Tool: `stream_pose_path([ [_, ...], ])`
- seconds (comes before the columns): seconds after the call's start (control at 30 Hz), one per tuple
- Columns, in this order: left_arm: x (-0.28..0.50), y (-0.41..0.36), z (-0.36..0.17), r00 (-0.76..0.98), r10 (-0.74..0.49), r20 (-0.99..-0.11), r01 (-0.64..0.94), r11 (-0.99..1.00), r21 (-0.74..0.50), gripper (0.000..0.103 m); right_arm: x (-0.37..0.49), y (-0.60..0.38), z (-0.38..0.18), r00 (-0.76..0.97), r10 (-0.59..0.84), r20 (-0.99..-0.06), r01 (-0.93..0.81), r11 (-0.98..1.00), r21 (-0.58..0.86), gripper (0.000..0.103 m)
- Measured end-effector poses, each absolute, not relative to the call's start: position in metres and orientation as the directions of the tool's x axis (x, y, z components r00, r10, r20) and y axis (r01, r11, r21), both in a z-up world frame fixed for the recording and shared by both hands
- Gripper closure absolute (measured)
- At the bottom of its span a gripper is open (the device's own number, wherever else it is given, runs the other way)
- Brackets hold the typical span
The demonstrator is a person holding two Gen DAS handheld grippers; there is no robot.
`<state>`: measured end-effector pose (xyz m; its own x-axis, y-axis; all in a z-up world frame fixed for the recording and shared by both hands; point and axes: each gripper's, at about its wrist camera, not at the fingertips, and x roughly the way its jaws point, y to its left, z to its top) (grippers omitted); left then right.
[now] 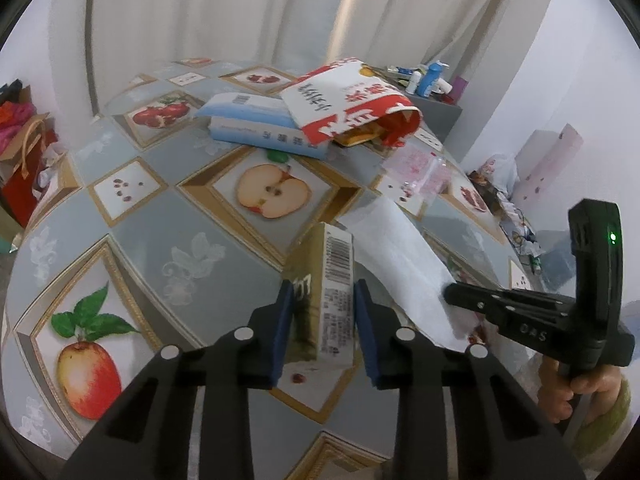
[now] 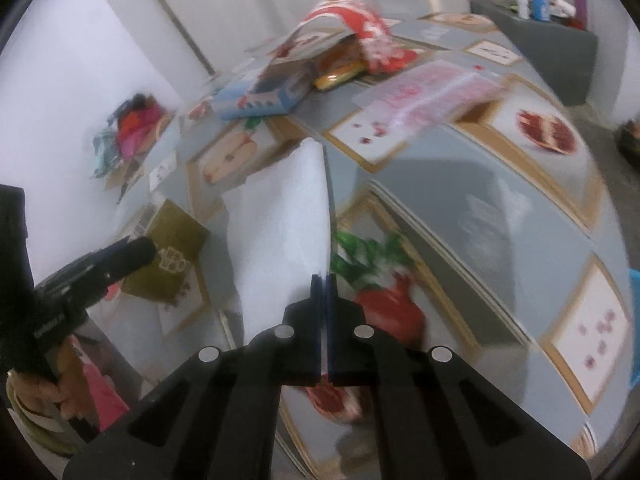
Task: Collect trash
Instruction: 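Close the right gripper on the white tissue while the left gripper lifts the juice carton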
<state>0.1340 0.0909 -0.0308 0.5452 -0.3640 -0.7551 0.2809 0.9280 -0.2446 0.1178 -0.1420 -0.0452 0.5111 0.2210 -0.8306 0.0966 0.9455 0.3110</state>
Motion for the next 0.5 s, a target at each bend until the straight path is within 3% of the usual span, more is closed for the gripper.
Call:
stream_pose_path([
  [0.2, 0.128, 0.076, -0.031, 0.531, -0.384, -0.755, 0.32, 0.916, -0.24, 0.073, 0.082, -0.169, -0.041, 0.515, 0.184, -0.837, 0.187, 0.929, 0.319, 0.102],
  [0.3, 0.128, 0.074, -0.031, 0.536, -0.374, -0.757, 0.327, 0.918, -0.223, 0.073, 0.075, -0.176, -0.04, 0.539, 0.2, -0.818, 0.201, 0.913, 0.355, 0.096],
  [0.4, 0.128, 0.073, -0.031, 0.538, -0.365, -0.76, 0.326, 0.921, -0.211, 0.073, 0.079, -0.177, -0.037, 0.56, 0.185, -0.807, 0.204, 0.914, 0.351, 0.081],
  [0.5, 0.129, 0.073, -0.032, 0.538, -0.344, -0.769, 0.319, 0.928, -0.191, 0.073, 0.086, -0.173, -0.036, 0.57, 0.177, -0.802, 0.19, 0.922, 0.338, 0.079],
])
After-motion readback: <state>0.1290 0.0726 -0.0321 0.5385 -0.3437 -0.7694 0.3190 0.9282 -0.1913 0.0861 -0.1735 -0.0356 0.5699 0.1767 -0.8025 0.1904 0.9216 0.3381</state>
